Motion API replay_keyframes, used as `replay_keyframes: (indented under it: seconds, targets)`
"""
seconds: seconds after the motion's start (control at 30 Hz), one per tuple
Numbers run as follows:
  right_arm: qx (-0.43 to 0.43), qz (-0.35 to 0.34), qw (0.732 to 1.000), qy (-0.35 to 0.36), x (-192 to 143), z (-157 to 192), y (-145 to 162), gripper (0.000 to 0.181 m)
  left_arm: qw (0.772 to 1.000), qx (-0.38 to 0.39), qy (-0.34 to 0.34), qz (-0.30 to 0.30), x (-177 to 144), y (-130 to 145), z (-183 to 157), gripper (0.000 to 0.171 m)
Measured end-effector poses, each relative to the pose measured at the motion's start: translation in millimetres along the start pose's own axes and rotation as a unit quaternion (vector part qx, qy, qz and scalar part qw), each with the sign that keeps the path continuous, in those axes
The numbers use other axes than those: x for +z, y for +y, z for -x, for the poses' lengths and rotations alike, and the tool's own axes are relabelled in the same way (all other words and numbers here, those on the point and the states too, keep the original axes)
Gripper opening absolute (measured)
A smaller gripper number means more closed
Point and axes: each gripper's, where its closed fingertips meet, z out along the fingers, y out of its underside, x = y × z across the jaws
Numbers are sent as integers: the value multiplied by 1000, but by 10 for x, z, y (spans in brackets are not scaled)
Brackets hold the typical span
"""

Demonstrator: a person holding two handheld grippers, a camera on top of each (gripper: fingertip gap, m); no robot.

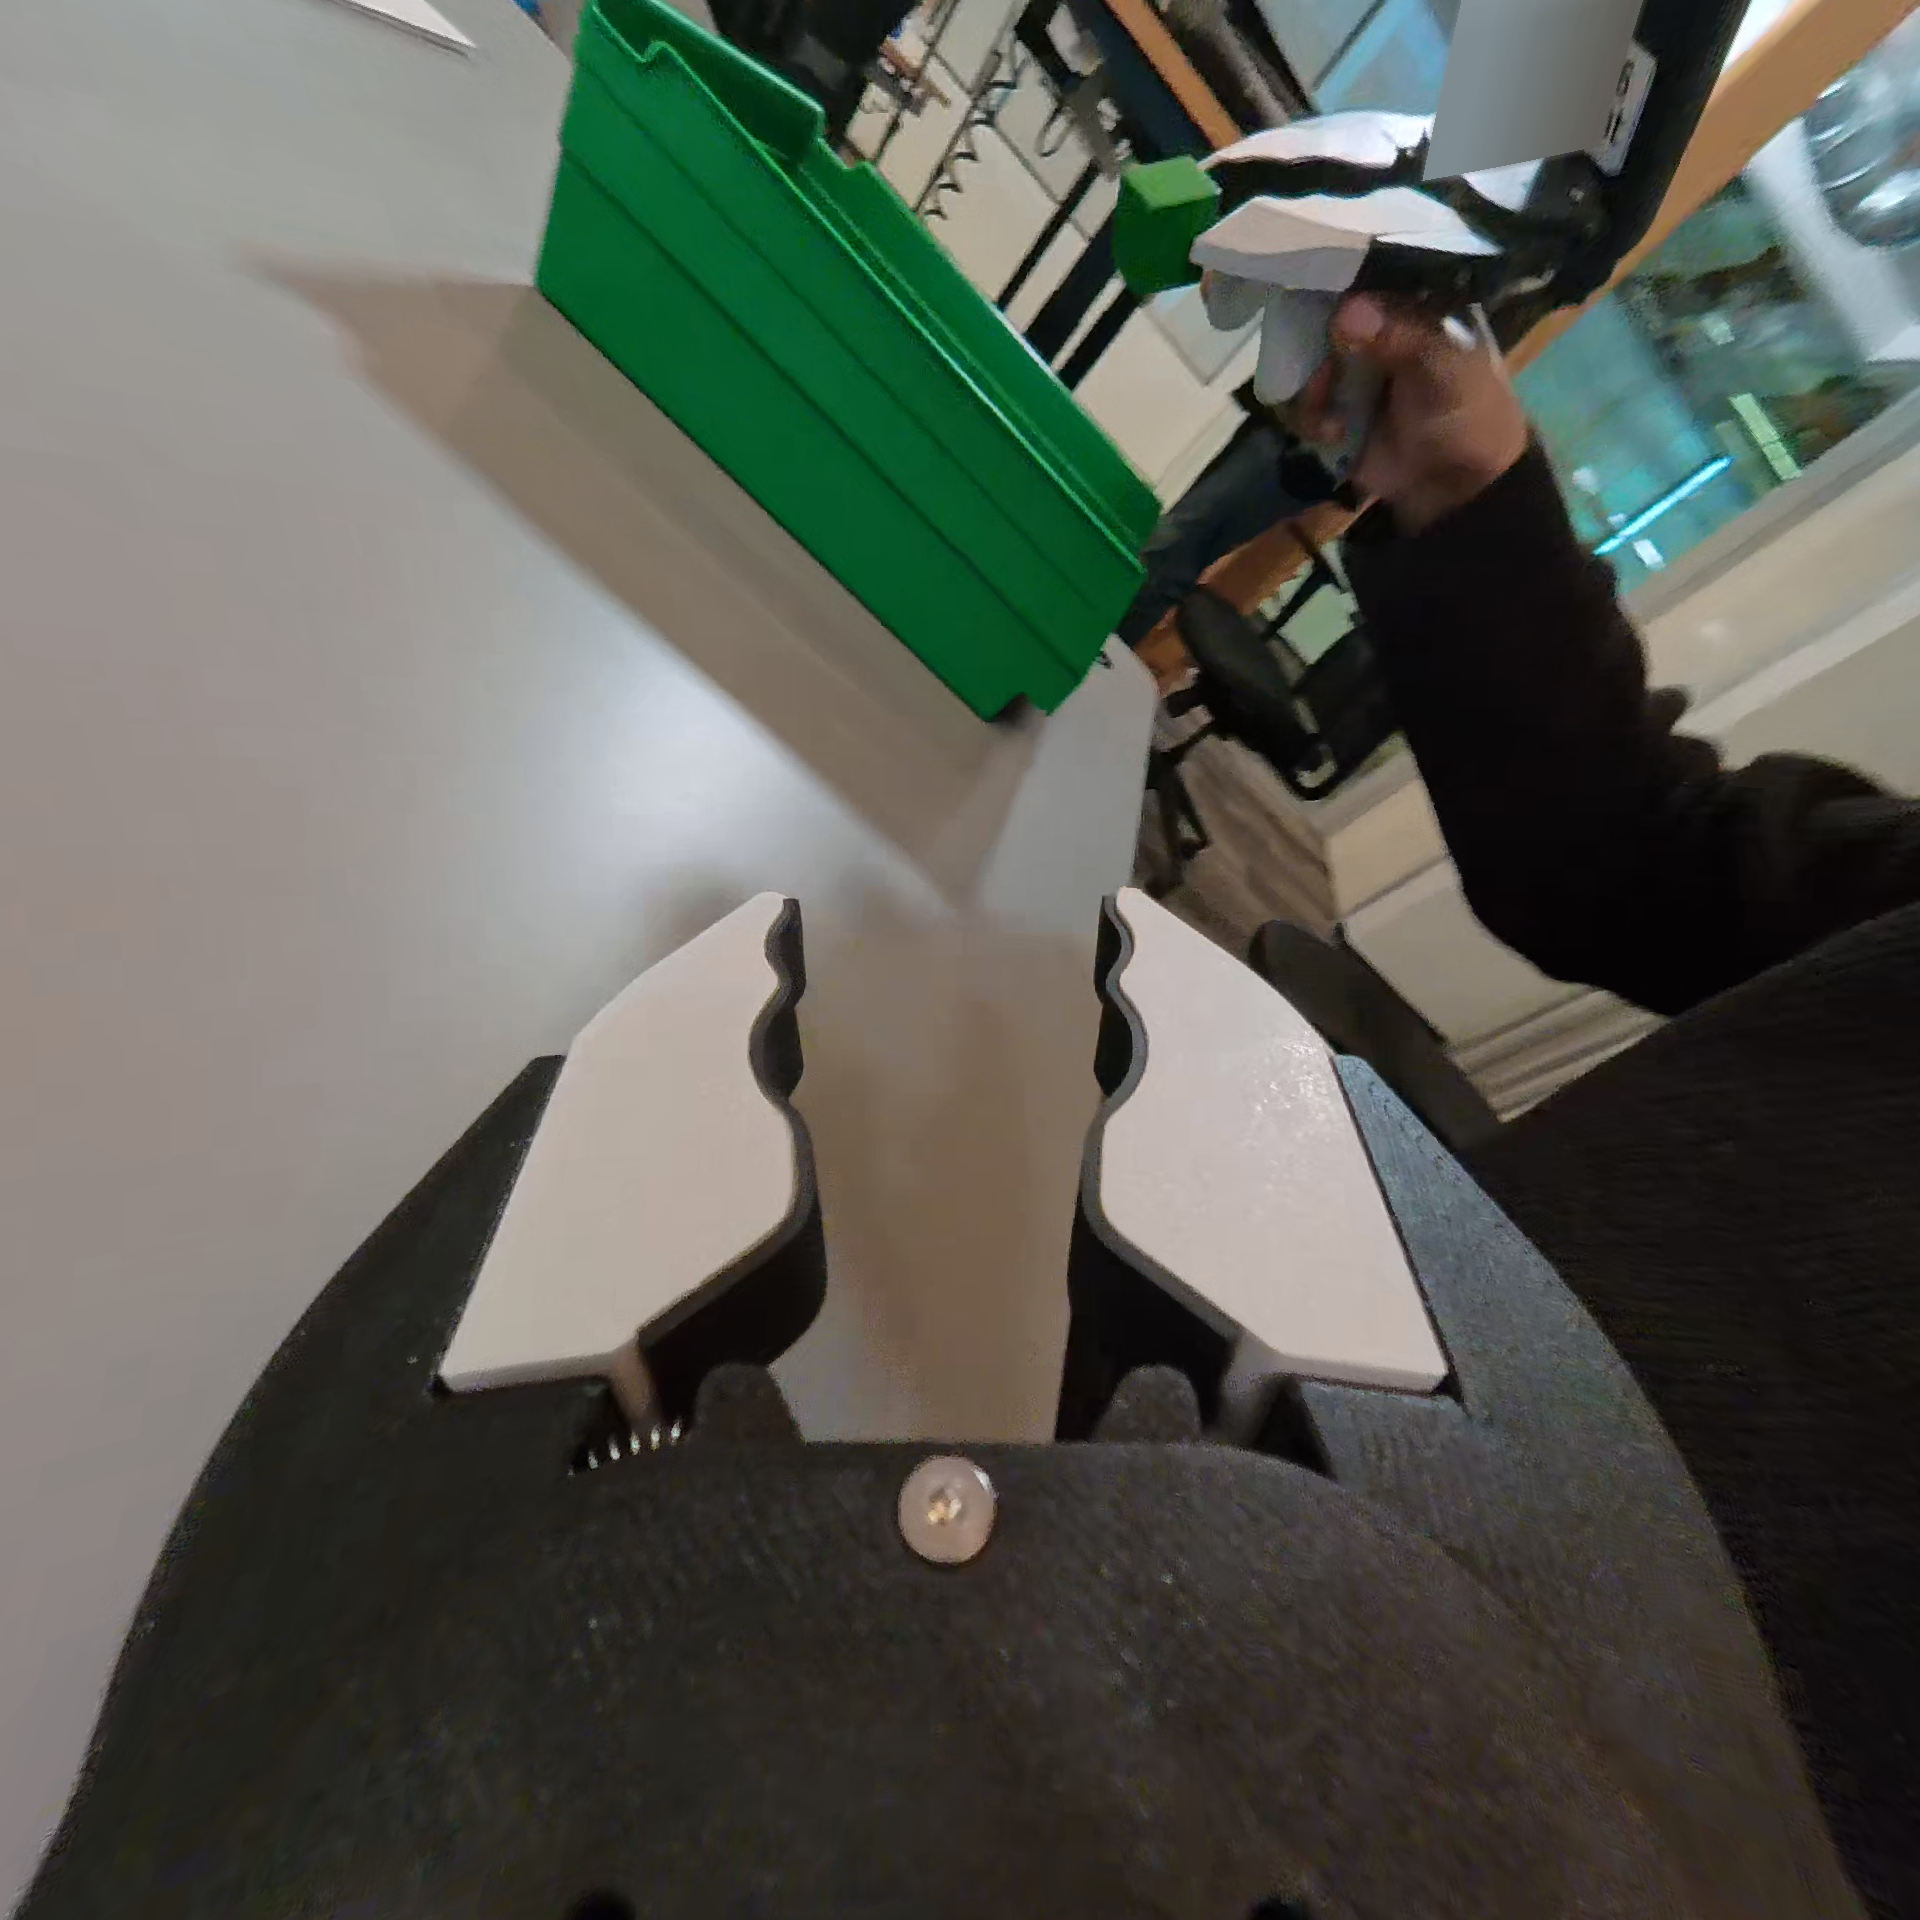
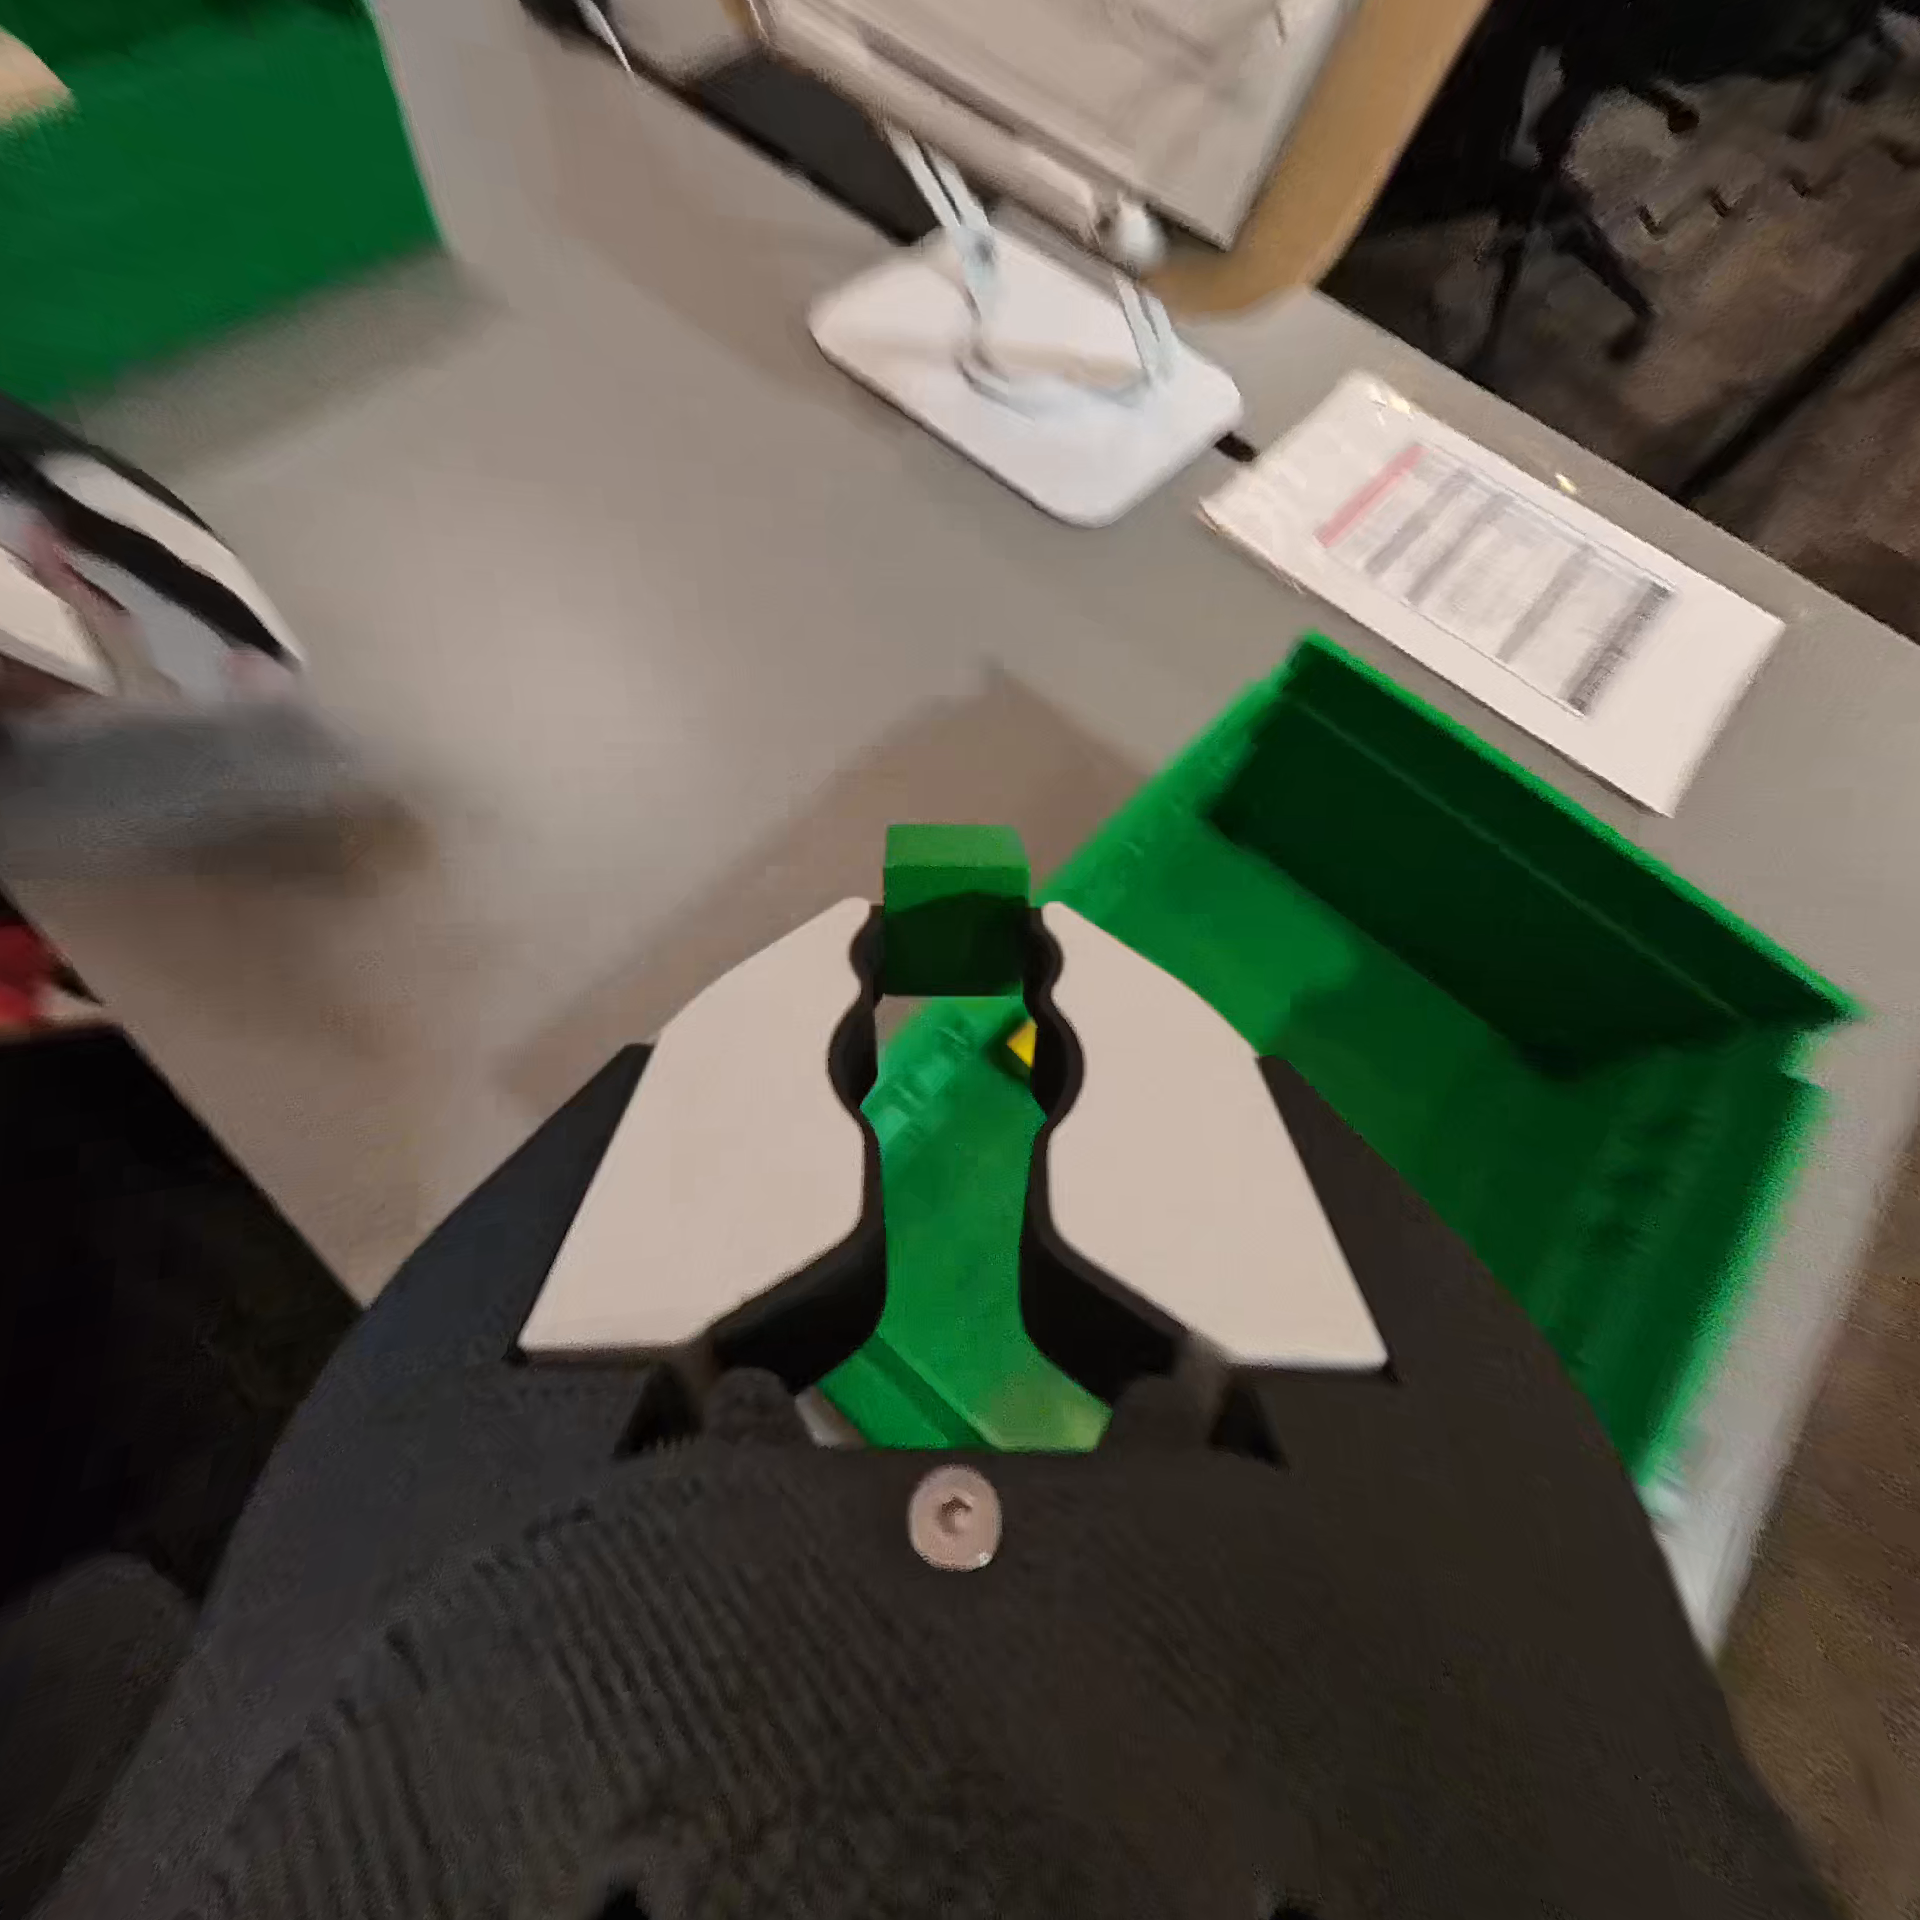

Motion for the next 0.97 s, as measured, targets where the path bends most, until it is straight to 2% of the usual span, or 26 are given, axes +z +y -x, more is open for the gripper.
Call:
replay_keyframes:
  seconds: [0.13, 0.23, 0.3, 0.4, 0.53, 0.67, 0.97]
  targets:
    - [-108, 127, 986, 25, 115, -524, 468, 26, 998, 40, -56, -6, 0, -104, 79, 55]
    - [-204, 181, 960, -68, 324, -517, 790, 27, 995, 49, -81, -8, -13, -127, 143, 55]
    - [-234, 219, 938, -131, 450, -476, 995, 27, 995, 34, -89, -26, -14, -133, 186, 54]
    - [-288, 287, 902, -147, 596, -602, 1238, 27, 996, -6, -76, -51, 11, -122, 196, 53]
    - [-301, 317, 880, -185, 705, -546, 1344, 27, 995, -32, -66, -67, 28, -127, 181, 53]
    - [-325, 348, 860, -183, 760, -562, 1429, 27, 996, -26, -65, -46, 80, -82, 177, 53]
    - [-312, 351, 860, -199, 848, -513, 1407, 26, 998, -14, -62, -10, 231, 55, 166, 53]
